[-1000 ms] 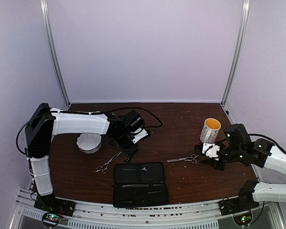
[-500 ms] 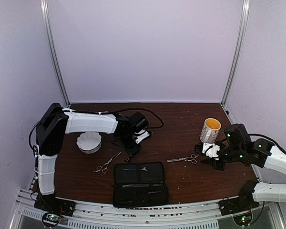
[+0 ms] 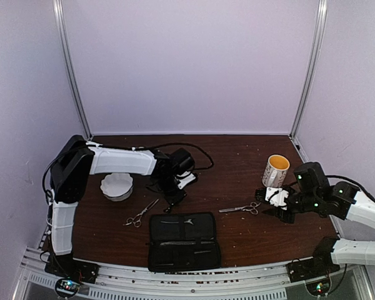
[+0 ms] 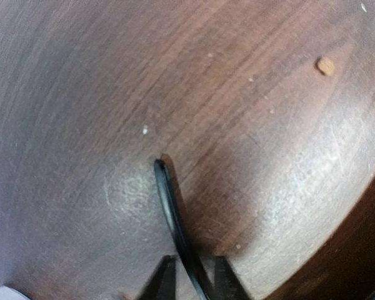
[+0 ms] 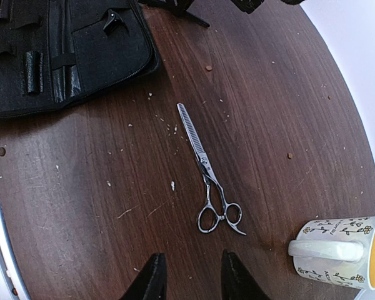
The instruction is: Sort the hair-cutting tools
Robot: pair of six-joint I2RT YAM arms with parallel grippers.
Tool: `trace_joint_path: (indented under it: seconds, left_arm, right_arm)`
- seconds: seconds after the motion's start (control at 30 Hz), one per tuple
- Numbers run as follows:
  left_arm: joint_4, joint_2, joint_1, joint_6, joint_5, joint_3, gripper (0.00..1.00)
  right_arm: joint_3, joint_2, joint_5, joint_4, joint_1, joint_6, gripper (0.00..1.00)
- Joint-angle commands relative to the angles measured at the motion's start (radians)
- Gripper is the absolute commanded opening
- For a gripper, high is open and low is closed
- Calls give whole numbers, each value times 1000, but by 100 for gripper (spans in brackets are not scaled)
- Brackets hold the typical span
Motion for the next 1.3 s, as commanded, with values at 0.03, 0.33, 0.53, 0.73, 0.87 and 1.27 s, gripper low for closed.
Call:
trace_joint_path:
  seconds: [0.03,0.33,0.53,0.73,0.87,1.27]
  left_arm:
    - [-46,-6,5,-30,-13,43,37]
    - [-130,-305,5,-178,112,229,51]
    - [209,-447,4,-557,434,222,66]
    - [527,-522,-3,-816,548,198,71]
    - [525,-465,-29,-863,606,332,71]
    - [665,-402,-53,-940,737,423,71]
  right_arm:
    - [-7,-6,15,2,-5,2,31]
    - [-7,5,14,0,-7,2,31]
    - [-12,26,19,6,-8,2,31]
    - [1,109,1,-20,-8,-7,32]
    - [6,147,15,-20,-10,1,32]
    - [23,205,14,-43,-45,0,32]
